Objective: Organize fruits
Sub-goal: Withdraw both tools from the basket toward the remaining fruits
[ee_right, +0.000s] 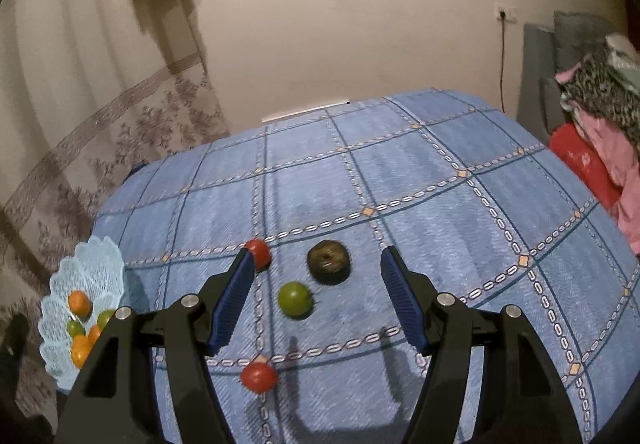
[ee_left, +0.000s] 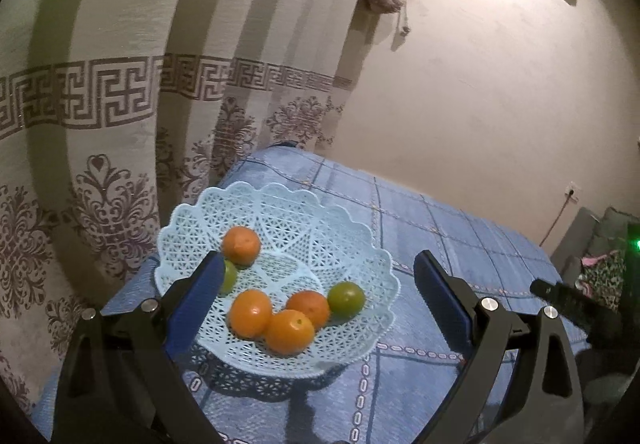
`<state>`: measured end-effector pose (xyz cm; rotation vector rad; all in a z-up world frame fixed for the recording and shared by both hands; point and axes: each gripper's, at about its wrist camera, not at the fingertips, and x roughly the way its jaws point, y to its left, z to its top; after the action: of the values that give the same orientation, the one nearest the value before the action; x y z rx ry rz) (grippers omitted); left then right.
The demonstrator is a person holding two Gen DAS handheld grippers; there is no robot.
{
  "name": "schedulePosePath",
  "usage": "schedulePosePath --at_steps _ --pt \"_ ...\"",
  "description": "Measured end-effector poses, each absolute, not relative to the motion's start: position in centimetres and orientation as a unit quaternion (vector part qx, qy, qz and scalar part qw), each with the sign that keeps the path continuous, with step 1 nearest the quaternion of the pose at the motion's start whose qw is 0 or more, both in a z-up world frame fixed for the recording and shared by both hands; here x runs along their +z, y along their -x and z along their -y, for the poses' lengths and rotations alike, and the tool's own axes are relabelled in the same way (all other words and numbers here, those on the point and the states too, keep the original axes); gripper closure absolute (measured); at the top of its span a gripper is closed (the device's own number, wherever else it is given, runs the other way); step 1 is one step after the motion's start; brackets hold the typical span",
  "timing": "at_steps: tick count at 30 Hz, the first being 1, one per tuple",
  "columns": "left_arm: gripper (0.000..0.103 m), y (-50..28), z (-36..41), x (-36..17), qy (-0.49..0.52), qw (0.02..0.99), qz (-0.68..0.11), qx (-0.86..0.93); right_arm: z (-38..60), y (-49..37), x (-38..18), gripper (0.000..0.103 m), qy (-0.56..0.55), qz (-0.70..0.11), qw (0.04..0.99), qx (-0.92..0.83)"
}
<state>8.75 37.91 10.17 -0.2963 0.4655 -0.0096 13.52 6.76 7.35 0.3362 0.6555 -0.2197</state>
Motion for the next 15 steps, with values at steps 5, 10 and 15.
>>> schedulePosePath --at_steps 5,10,15 --pt "0.007 -9.0 -36.7 9.7 0.119 0.965 -0.235 -0.007 -4.8 -14.5 6.6 0.038 -0.201 -0.336 0.916 -0.091" --pt "0.007 -8.8 -35.6 9.5 0.097 0.968 -0.233 -0.017 -4.4 -16.1 5.2 0.037 -0.221 -0.354 0.907 -0.065" --pt "0.007 -9.0 -34.2 8.6 0.061 0.965 -0.253 -0.025 -4.2 -18.4 3.2 0.045 -0.218 -0.384 0.896 -0.052"
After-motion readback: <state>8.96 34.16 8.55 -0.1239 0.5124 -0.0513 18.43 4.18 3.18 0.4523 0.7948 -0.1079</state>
